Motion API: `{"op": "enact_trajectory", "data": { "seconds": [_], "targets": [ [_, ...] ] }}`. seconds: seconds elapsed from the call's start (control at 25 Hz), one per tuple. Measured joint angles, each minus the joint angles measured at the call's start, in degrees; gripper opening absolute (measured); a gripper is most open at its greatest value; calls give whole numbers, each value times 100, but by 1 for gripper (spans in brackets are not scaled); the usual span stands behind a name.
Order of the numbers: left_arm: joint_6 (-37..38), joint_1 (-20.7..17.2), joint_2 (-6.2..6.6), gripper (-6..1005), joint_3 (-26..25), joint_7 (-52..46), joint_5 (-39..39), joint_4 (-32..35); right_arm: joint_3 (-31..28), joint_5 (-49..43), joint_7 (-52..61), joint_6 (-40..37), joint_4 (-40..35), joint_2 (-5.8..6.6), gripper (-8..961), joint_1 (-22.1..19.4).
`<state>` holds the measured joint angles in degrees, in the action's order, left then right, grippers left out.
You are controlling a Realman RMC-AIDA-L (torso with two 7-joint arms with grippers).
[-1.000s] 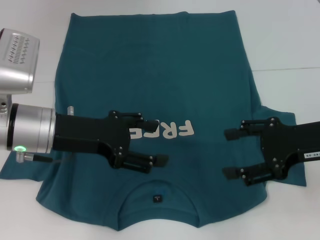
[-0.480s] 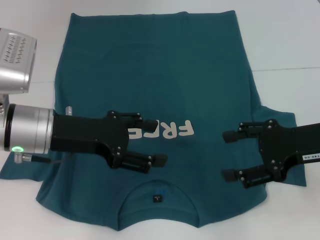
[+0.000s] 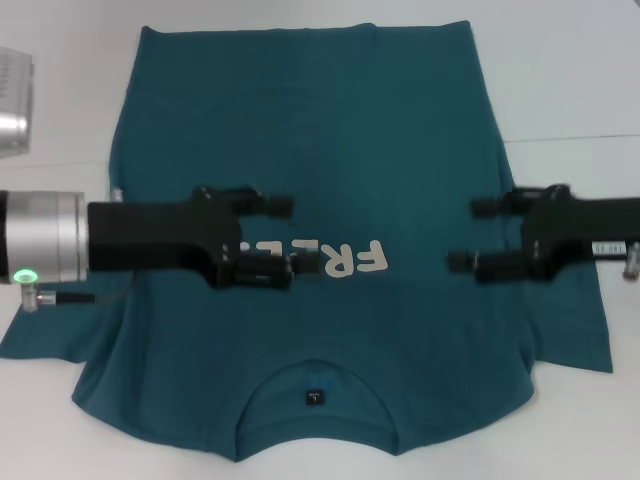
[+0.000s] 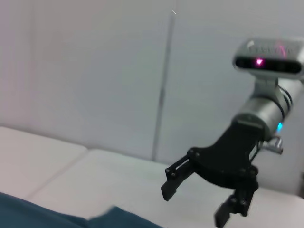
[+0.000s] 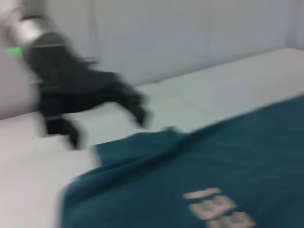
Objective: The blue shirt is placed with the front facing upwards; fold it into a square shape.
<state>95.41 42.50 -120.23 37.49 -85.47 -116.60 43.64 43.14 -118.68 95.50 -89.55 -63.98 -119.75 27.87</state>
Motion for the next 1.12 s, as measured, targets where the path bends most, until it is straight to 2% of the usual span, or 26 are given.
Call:
{"op": "enact_trajectory", "data": {
  "seconds": [0.24,0.68,0.8,0.84,1.0,1.12],
  "targets": [
    [-322,-78,-25,886,-219,-196,154,-66,8,-490,1048,1035,-35,30,915,69],
    [-599,-117,-147,885,-222,-262,303,-299,-19,-2680,3232,1766,47,117,914,427],
    [-660,-122,-151,885,-224,-262,347,-378,-23,-3014,3612,1881,314,201,914,490],
    [-702,-124,-152,885,-223,-262,360,-403,-34,-3080,3787,1963,577,282,914,517],
    [-877,-130,-152,885,-223,-268,366,-523,-68,-3056,3919,2115,962,380,914,532],
    [-892,-142,-150,885,-227,-275,367,-542,-78,-3071,3941,2228,1197,401,914,537]
  ]
}}
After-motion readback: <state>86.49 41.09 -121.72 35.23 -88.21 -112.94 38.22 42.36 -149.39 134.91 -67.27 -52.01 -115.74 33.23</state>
